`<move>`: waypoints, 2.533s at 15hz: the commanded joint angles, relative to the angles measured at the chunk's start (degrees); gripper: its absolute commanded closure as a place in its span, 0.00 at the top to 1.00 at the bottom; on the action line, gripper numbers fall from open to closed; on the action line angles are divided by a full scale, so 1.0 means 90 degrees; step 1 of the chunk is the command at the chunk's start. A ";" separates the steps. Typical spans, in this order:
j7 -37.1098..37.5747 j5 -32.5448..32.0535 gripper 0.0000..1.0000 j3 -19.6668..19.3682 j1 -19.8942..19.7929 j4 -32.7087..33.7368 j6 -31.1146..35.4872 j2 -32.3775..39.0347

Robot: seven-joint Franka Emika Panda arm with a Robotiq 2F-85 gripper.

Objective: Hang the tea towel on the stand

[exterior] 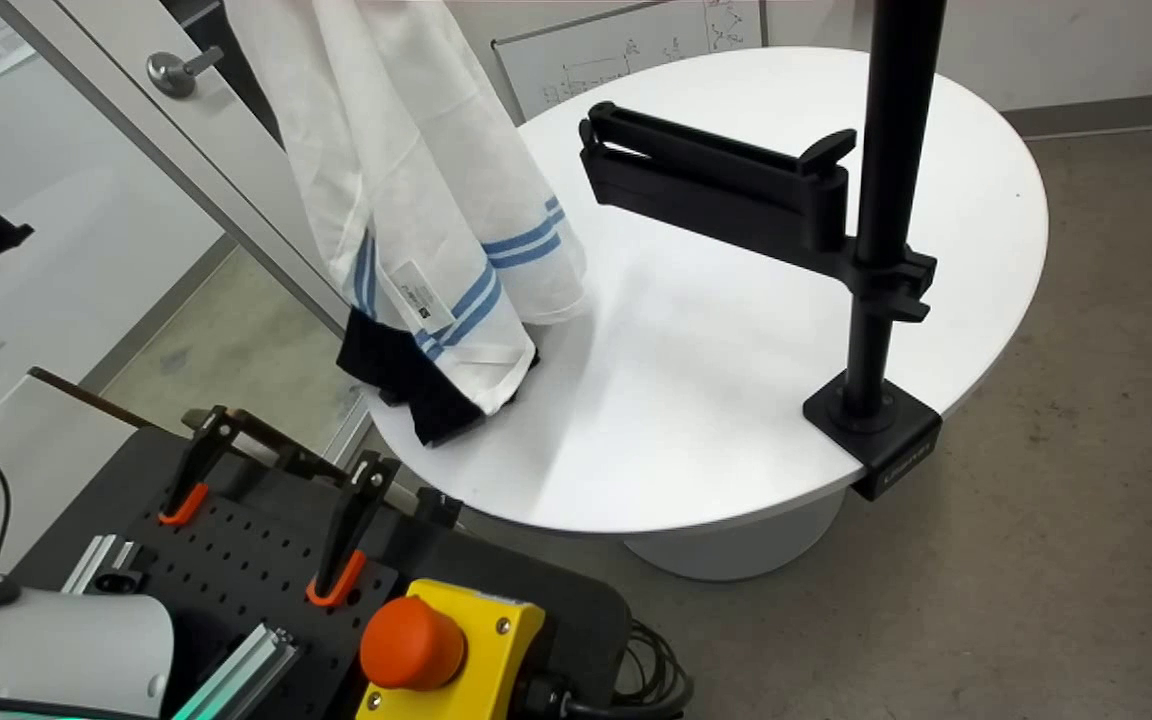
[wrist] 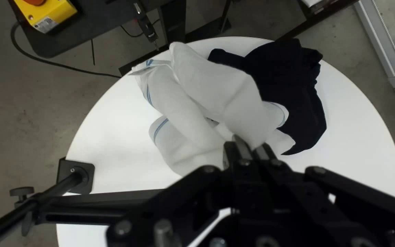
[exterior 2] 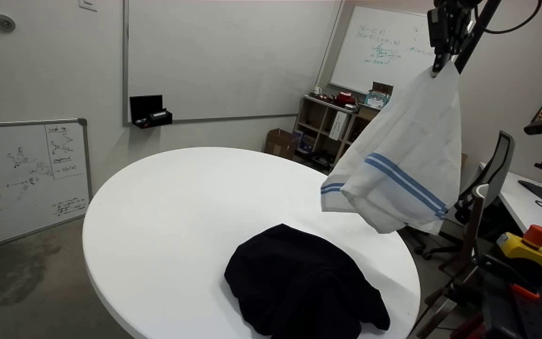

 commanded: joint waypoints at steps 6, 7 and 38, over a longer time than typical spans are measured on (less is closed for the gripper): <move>0.0339 -0.0380 0.01 -0.0321 -0.0477 0.0342 -0.0141 0.0161; 0.0413 -0.0441 0.01 -0.0349 -0.0517 0.0413 -0.0153 0.0215; 0.3553 -0.0125 0.01 -0.0880 -0.1239 0.7318 -0.2150 0.5911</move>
